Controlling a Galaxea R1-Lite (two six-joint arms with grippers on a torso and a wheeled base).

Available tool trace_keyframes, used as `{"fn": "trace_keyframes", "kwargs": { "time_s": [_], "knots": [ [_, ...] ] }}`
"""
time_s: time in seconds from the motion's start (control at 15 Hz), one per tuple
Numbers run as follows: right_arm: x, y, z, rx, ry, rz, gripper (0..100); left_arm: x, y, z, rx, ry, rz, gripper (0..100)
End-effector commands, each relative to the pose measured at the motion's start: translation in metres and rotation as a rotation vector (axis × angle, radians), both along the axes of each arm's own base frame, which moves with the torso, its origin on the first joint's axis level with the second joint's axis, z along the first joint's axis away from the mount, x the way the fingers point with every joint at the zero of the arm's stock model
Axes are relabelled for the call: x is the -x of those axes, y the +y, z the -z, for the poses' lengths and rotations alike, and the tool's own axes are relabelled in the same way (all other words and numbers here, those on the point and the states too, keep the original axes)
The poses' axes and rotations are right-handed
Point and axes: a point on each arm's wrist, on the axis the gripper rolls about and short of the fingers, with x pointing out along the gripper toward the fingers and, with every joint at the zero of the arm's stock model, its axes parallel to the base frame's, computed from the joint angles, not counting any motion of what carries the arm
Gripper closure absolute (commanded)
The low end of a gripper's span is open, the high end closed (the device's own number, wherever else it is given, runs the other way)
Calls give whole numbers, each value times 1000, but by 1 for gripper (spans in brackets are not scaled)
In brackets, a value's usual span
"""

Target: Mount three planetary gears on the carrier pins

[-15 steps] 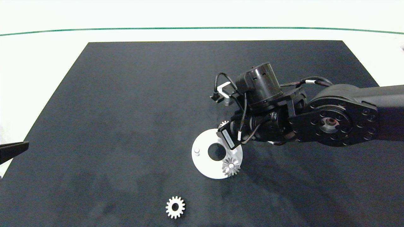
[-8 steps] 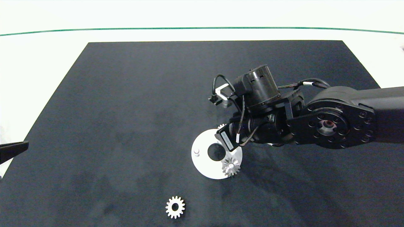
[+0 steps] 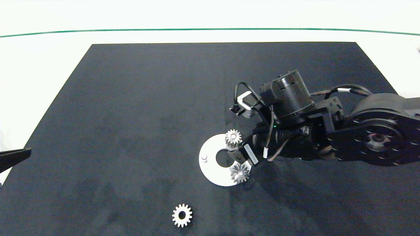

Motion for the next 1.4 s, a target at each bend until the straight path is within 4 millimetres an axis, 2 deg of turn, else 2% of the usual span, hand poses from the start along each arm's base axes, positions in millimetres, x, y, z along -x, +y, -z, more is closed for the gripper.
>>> {"fn": "trace_keyframes", "kwargs": {
  "time_s": [0.07,0.27,0.33,0.47,0.6,0.67,0.73,0.93,1.4],
  "knots": [
    [78,-75,-44,-51,-130,66,0,-3,-3,5,1,26,38,0],
    [129,-125,-47,-80,-212,137,0,-4,-5,22,11,90,58,0],
    [152,-146,-46,-111,-246,141,0,2,-7,48,15,166,86,0],
    [175,-168,-46,-153,-294,151,0,19,-9,67,27,183,128,0],
    [172,-172,-47,-138,-305,192,0,29,-10,76,22,180,171,0],
    [166,-171,-43,-108,-295,198,0,33,-14,86,7,204,275,0],
    [166,-170,-43,-100,-294,194,0,37,-16,88,1,203,355,0],
    [169,-173,-49,-117,-333,191,0,35,-26,93,-37,236,526,0],
    [171,-174,-51,-123,-354,182,0,-24,-65,93,-127,199,563,0]
  ]
}}
